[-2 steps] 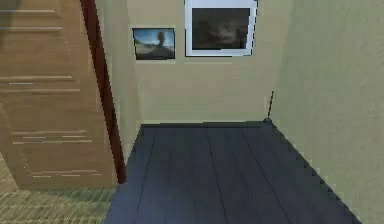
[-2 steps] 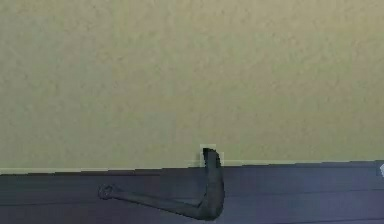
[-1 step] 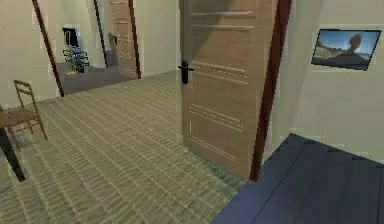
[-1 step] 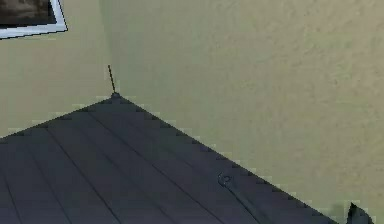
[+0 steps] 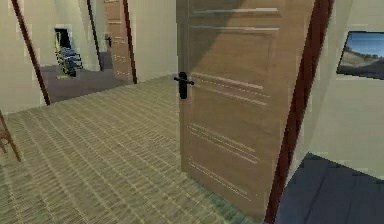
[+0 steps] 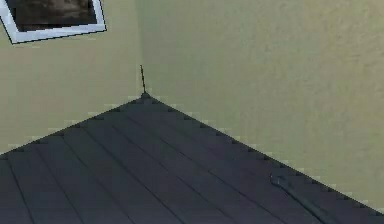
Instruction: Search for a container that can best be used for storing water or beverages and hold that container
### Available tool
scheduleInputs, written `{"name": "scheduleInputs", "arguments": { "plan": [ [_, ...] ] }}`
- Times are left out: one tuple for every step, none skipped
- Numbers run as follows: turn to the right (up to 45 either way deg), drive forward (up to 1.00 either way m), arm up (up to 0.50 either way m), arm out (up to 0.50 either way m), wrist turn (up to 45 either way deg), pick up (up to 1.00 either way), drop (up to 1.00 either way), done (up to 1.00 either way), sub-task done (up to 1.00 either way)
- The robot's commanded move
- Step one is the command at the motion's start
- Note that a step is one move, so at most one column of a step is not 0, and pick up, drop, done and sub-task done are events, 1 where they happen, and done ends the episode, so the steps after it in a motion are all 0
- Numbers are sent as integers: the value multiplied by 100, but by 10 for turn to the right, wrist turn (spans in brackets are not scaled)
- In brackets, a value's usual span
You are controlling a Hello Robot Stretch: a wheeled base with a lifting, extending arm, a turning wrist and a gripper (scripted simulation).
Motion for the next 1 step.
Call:
{"name": "scheduleInputs", "arguments": {
  "plan": [
    [-330, 0, 0, 0, 0, 0, 0, 0, 0]
  ]
}}
